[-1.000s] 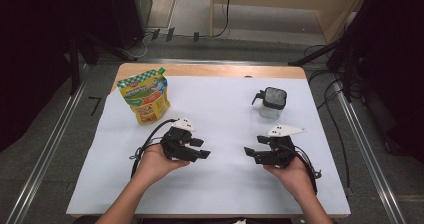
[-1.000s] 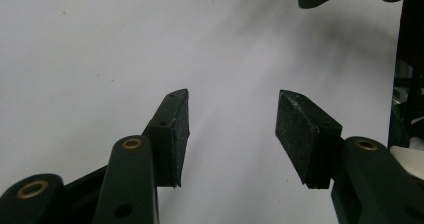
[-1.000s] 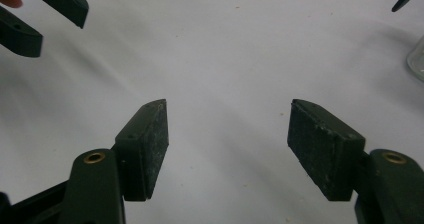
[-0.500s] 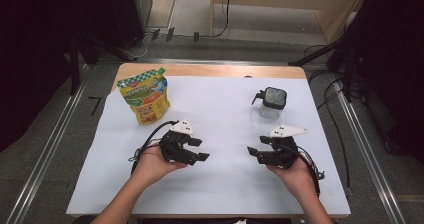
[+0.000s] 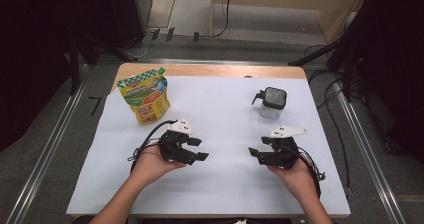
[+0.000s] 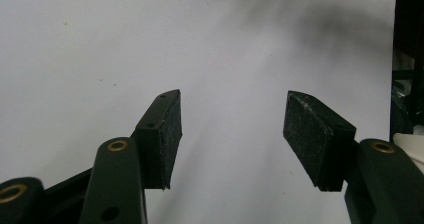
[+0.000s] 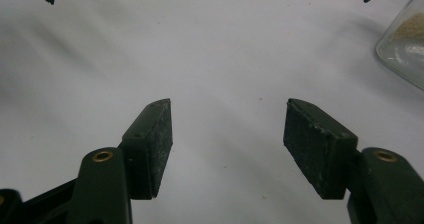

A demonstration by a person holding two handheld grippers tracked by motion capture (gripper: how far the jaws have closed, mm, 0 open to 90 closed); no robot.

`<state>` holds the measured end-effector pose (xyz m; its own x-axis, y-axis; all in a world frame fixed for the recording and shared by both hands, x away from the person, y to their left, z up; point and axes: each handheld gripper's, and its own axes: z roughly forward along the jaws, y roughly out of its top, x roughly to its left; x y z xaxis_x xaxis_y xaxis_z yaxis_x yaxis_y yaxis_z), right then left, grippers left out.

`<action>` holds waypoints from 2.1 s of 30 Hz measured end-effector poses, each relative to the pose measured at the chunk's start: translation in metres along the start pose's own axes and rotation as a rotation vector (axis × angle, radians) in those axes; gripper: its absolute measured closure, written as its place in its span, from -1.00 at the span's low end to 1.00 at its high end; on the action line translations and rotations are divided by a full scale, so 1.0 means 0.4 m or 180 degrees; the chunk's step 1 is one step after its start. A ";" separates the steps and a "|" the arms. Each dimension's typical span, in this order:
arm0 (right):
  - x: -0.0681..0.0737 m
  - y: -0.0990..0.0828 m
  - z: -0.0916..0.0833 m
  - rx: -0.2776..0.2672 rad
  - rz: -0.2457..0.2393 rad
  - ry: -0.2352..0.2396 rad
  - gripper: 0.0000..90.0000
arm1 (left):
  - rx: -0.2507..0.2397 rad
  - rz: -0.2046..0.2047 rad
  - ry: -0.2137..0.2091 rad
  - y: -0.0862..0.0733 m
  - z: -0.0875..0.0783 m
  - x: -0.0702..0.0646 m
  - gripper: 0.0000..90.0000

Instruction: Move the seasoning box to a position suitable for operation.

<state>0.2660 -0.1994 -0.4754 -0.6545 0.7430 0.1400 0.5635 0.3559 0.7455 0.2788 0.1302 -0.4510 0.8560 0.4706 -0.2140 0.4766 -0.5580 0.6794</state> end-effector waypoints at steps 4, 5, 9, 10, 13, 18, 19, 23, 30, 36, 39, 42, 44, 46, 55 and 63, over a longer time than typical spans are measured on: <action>0.001 0.001 0.003 -0.0008 -0.0008 0.0047 -0.17 | -0.0041 0.0016 0.0027 0.000 -0.002 -0.003 -0.08; 0.001 0.002 0.003 -0.0018 0.0000 0.0072 -0.17 | -0.0041 0.0016 0.0027 0.000 -0.002 -0.003 -0.09; 0.003 0.002 0.010 0.0025 -0.0031 0.0081 -0.17 | -0.0031 0.0007 0.0021 -0.001 -0.001 -0.001 -0.10; 0.004 0.001 0.012 0.0038 -0.0048 0.0081 -0.17 | -0.0031 0.0007 0.0021 -0.001 -0.001 -0.001 -0.10; 0.005 0.001 0.015 0.0052 -0.0065 0.0083 -0.17 | -0.0045 -0.0007 0.0040 -0.001 -0.002 0.000 -0.11; 0.004 0.001 0.015 0.0051 -0.0067 0.0082 -0.17 | -0.0049 -0.0031 0.0065 -0.003 -0.007 0.007 -0.10; 0.004 0.001 0.015 0.0048 -0.0057 0.0080 -0.17 | -0.0059 -0.0056 0.0075 -0.005 -0.011 0.013 -0.10; 0.001 0.001 0.013 0.0022 -0.0047 0.0079 -0.17 | -0.0083 -0.0103 0.0099 -0.007 -0.020 0.021 -0.10; -0.031 0.012 0.005 -0.0050 0.0153 -0.0150 -0.15 | -0.0093 -0.0113 0.0112 -0.008 -0.021 0.028 -0.10; -0.066 0.018 0.001 -0.0140 0.0299 -0.0373 -0.19 | -0.0115 -0.0110 0.0126 -0.008 -0.026 0.028 -0.09; -0.100 0.028 0.004 -0.0176 0.0492 -0.0616 -0.27 | -0.0110 -0.0113 0.0124 -0.008 -0.024 0.028 -0.09; -0.119 0.035 0.017 -0.0248 0.0628 -0.0889 -0.51 | -0.0103 -0.0104 0.0122 -0.008 -0.022 0.027 -0.09; -0.126 0.041 0.034 -0.0270 0.0696 -0.1049 -0.62 | -0.0106 -0.0099 0.0121 -0.007 -0.021 0.024 -0.09; -0.134 0.045 0.053 -0.0269 0.0788 -0.1142 -0.69 | -0.0102 -0.0081 0.0113 -0.007 -0.021 0.022 -0.09; -0.163 0.068 0.109 -0.0364 0.0986 -0.1424 -0.79 | -0.0102 -0.0088 0.0088 -0.008 -0.020 0.024 -0.08; -0.177 0.102 0.163 -0.0448 0.1154 -0.1718 -0.85 | -0.0093 -0.0088 0.0096 -0.008 -0.018 0.022 -0.08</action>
<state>0.3682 -0.2004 -0.4974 -0.0710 0.9943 0.0791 0.6054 -0.0201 0.7957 0.2835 0.1410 -0.4500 0.8360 0.5063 -0.2118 0.4935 -0.5246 0.6937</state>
